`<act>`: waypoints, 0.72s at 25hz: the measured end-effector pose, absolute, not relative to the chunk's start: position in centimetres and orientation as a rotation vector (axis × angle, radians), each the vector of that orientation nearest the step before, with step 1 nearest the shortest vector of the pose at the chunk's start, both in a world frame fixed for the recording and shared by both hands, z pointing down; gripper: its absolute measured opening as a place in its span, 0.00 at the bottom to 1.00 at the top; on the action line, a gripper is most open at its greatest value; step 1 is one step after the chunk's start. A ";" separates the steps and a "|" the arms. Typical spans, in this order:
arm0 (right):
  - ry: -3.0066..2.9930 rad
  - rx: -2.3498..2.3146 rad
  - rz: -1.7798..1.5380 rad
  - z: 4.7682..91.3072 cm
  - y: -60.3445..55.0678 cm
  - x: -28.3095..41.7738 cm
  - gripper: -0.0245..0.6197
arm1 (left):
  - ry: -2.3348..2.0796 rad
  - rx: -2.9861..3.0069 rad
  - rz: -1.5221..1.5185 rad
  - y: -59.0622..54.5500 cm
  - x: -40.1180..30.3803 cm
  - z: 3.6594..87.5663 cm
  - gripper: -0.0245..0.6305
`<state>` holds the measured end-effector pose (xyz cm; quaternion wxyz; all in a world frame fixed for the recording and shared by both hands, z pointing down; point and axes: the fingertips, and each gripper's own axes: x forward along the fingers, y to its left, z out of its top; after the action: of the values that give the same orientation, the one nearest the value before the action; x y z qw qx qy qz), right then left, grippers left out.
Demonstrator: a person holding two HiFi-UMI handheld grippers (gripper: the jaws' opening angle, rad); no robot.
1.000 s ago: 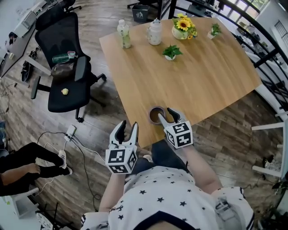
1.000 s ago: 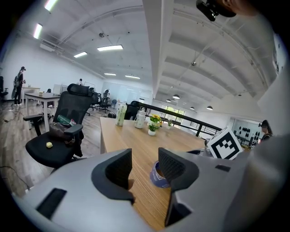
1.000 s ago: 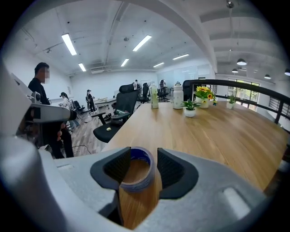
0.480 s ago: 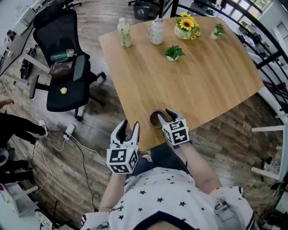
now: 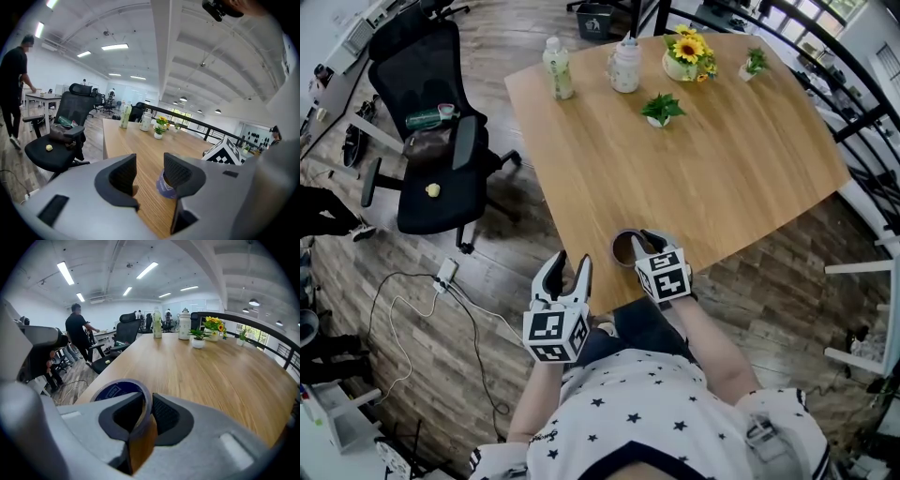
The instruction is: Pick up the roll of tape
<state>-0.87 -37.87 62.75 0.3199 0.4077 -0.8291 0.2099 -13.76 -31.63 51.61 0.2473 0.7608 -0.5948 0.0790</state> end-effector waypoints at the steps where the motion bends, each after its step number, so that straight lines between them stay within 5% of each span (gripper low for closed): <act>1: -2.178 1.076 0.552 62.7 -37.9 -0.9 0.15 | -1.623 2.074 0.215 -31.6 -13.8 51.6 0.31; 18: -2.205 1.141 0.492 60.2 -36.0 -0.2 0.15 | -1.624 2.110 0.208 -28.8 -13.5 50.3 0.31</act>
<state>-0.24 -36.04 60.18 0.3005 0.4300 -0.8309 0.1856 -13.51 -28.77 50.35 0.2332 0.7682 -0.5914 0.0758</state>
